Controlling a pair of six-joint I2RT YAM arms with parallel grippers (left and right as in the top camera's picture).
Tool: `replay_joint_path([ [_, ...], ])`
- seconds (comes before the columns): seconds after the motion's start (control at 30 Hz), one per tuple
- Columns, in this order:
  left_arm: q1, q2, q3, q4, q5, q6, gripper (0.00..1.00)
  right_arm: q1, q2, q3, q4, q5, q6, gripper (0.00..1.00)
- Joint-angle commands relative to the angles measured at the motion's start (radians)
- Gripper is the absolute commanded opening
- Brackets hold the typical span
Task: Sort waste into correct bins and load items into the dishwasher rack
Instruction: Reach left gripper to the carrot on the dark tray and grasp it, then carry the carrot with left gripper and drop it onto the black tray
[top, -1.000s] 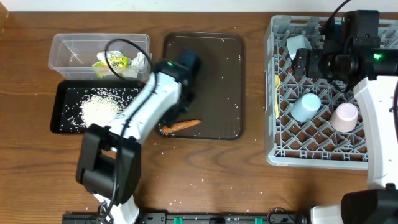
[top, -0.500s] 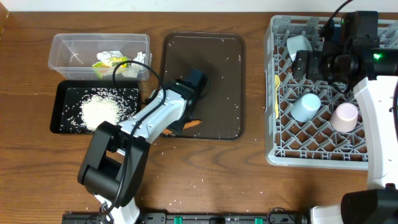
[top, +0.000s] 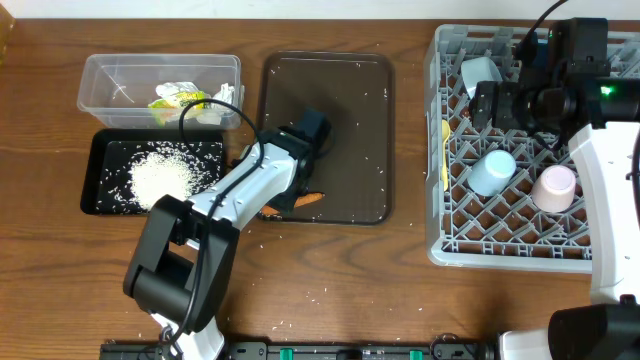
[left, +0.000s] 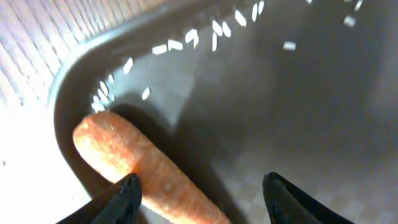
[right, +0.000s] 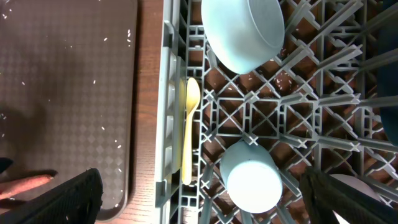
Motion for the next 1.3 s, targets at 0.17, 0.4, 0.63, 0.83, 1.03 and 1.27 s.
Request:
replay_joint_path([
  [0.17, -0.005, -0.005, -0.007, 0.018, 0.172, -0.017, 0.64, -0.008, -0.008, 0.012, -0.002, 0.003, 0.005, 0.99],
  [0.4, -0.004, -0.019, -0.011, -0.008, 0.126, -0.013, 0.64, -0.006, -0.008, 0.011, -0.002, 0.003, 0.005, 0.99],
  [0.63, -0.005, 0.010, -0.029, -0.008, 0.073, -0.031, 0.64, -0.006, -0.008, 0.011, -0.002, 0.003, 0.005, 0.99],
  [0.83, -0.004, 0.068, -0.031, 0.010, 0.073, -0.047, 0.64, -0.006, -0.007, 0.011, -0.002, 0.003, 0.005, 0.99],
  [1.03, -0.004, 0.122, -0.031, 0.010, 0.074, -0.046, 0.54, -0.006, -0.007, 0.011, -0.002, 0.003, 0.005, 0.99],
  [1.27, -0.004, 0.115, -0.024, 0.026, 0.074, 0.005, 0.24, -0.006, -0.007, 0.011, -0.002, 0.004, 0.005, 0.99],
])
